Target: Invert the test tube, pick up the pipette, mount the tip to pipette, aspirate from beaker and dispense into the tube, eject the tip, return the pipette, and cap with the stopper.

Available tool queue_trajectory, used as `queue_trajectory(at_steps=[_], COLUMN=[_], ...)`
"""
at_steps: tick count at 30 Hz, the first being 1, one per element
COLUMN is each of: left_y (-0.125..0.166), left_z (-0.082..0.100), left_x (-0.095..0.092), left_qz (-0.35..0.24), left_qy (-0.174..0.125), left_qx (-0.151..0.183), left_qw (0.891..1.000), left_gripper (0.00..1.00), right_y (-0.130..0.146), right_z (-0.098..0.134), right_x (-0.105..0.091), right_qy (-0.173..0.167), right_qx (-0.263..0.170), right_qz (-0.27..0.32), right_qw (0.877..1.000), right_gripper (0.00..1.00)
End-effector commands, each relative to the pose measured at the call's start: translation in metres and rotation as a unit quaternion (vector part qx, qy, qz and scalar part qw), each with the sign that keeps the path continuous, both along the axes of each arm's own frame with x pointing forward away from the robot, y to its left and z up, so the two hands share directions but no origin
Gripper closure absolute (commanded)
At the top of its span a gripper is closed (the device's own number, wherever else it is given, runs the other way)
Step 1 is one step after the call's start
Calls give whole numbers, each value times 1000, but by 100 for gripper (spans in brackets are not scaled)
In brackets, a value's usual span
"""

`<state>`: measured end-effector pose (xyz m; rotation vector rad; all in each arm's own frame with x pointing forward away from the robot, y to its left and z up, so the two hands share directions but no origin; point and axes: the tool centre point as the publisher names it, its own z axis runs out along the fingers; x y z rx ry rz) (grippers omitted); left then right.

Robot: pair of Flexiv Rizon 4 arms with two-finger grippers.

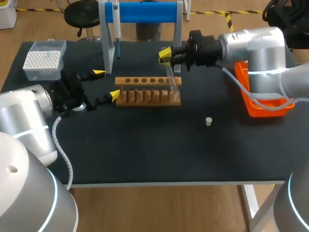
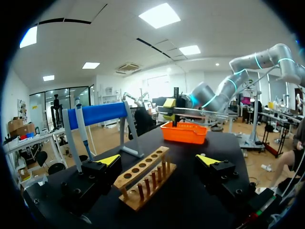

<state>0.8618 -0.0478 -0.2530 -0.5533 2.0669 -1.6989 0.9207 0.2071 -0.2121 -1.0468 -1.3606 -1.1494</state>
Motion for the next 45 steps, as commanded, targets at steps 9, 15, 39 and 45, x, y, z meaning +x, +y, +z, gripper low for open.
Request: queue_trajectory(at_steps=[9,15,39,45], left_y=[-3,-3,-3,-3], left_z=[0,0,0,0], left_x=[-1,-1,-1,-1], left_qz=[5,5,5,5], left_qy=[-1,-1,-1,-1], left_qx=[1,1,1,1], left_qw=[1000,1000,1000,1000], left_gripper=[0,0,0,0], right_y=[0,-1,-2,-2], right_z=[-3,-3,-3,-3], right_x=[0,1,1,1], right_qy=[35,41,45,45], right_qx=[-14,-7,0,0], right_qz=[-15,-26,-35,-35], right_qw=[999,999,998,998], right_gripper=[100,100,100,100])
